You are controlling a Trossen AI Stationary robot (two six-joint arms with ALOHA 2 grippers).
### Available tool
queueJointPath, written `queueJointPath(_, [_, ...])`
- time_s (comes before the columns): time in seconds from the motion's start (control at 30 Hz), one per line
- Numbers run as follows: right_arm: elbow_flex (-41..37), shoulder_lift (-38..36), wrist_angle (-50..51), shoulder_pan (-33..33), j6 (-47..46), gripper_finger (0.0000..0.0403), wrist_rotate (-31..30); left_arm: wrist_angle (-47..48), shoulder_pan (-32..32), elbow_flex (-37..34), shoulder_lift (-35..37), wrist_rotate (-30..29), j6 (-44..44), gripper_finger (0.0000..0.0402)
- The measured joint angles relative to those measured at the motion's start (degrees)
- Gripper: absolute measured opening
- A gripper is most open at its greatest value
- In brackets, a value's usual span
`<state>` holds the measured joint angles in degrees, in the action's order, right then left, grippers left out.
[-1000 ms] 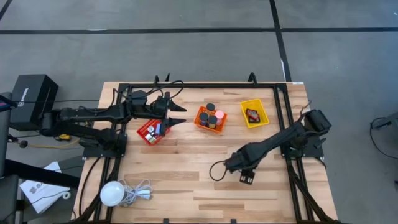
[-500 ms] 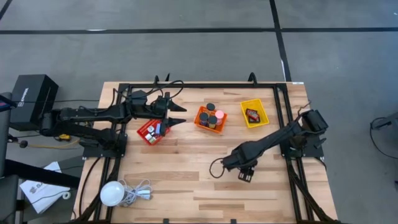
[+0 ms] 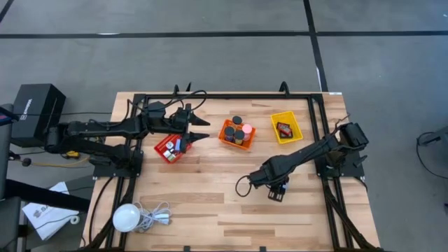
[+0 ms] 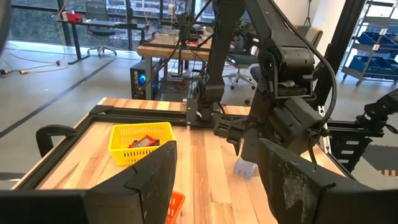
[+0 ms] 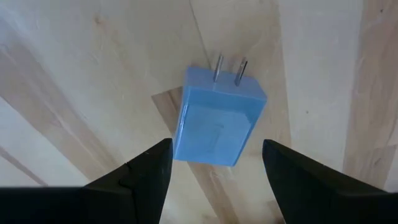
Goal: Pick & Place Office items
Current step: Put the light blue charger adapter into the red basket
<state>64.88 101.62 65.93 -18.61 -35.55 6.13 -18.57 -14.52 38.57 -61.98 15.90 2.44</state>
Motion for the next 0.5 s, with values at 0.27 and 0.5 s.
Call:
queueJointPath(0.27, [0.00, 0.00, 0.01, 1.28, -0.03, 0.0241, 0.00, -0.09, 0.00, 0.00, 0.00, 0.00, 0.02, 0.0214])
queueJointPath(0.5, [0.00, 0.00, 1.53, 1.90, 0.92, 0.0241, 0.01, -0.40, 0.00, 0.04, 0.00, 0.00, 0.02, 0.0214])
